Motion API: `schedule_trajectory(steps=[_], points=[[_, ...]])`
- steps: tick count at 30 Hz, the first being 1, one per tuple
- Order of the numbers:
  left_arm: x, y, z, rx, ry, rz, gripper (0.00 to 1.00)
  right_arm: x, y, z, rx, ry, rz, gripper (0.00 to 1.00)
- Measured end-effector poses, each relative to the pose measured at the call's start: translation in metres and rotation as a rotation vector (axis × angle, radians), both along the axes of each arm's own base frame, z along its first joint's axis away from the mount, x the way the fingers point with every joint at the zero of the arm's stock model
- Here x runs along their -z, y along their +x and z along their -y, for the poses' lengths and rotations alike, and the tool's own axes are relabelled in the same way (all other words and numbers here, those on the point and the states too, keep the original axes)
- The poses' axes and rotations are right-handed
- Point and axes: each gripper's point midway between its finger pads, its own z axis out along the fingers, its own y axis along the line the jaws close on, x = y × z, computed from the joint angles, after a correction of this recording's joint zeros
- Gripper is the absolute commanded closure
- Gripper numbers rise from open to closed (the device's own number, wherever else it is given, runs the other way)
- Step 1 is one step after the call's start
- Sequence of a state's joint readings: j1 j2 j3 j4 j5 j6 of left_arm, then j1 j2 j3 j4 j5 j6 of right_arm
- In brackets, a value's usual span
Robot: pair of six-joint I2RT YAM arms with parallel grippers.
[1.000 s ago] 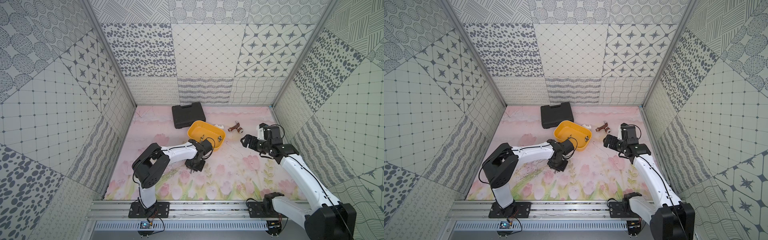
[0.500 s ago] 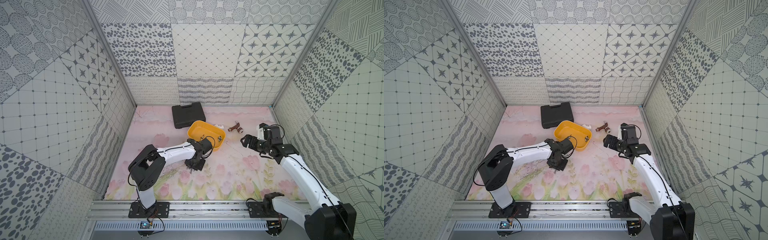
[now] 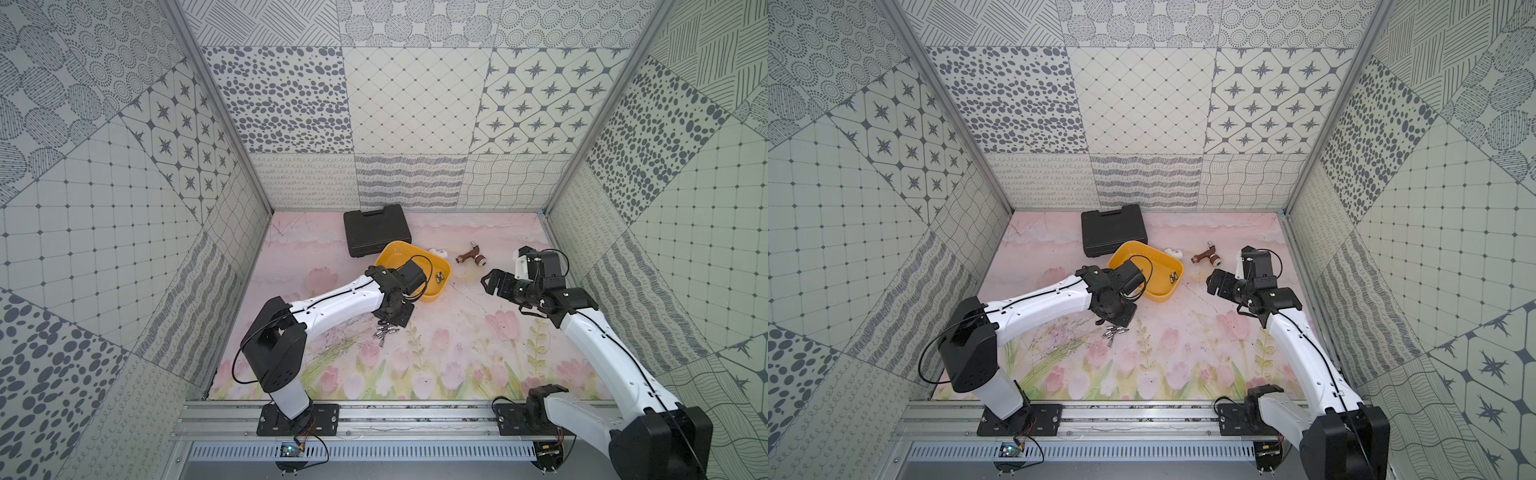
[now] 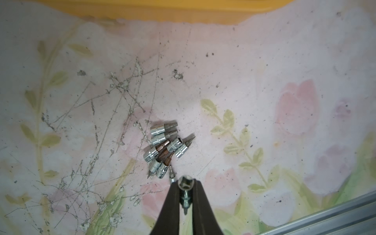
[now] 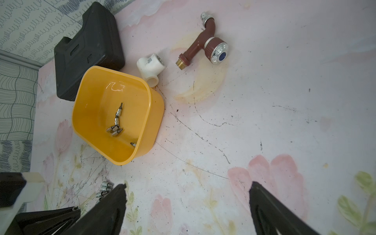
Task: Put the bit on the desktop into the storage box
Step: Place the screwdriver bit in the storage box.
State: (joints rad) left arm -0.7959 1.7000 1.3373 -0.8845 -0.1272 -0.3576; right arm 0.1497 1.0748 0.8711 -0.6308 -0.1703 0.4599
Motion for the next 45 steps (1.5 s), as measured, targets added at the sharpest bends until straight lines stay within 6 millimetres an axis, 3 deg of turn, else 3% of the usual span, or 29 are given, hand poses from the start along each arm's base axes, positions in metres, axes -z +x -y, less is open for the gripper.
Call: schedule_trajectory(steps=[9, 19, 25, 35, 45], points=[[-0.039, 0.042, 0.003, 0.002, -0.042, 0.093, 0.98, 0.000, 0.000, 0.001, 0.002, -0.002, 0.002, 0.03], [-0.053, 0.098, 0.008, -0.002, -0.058, 0.151, 0.99, -0.002, 0.000, 0.001, 0.002, -0.001, 0.006, 0.03], [-0.047, 0.128, 0.012, 0.002, -0.054, 0.162, 0.99, -0.002, 0.000, 0.001, 0.002, -0.001, 0.007, 0.03], [-0.019, 0.172, 0.009, -0.018, -0.047, 0.133, 0.99, -0.006, 0.003, 0.000, 0.001, -0.001, 0.015, 0.03], [0.012, 0.186, 0.007, -0.015, -0.023, 0.085, 0.98, -0.002, 0.004, 0.000, -0.001, -0.005, 0.000, 0.04]])
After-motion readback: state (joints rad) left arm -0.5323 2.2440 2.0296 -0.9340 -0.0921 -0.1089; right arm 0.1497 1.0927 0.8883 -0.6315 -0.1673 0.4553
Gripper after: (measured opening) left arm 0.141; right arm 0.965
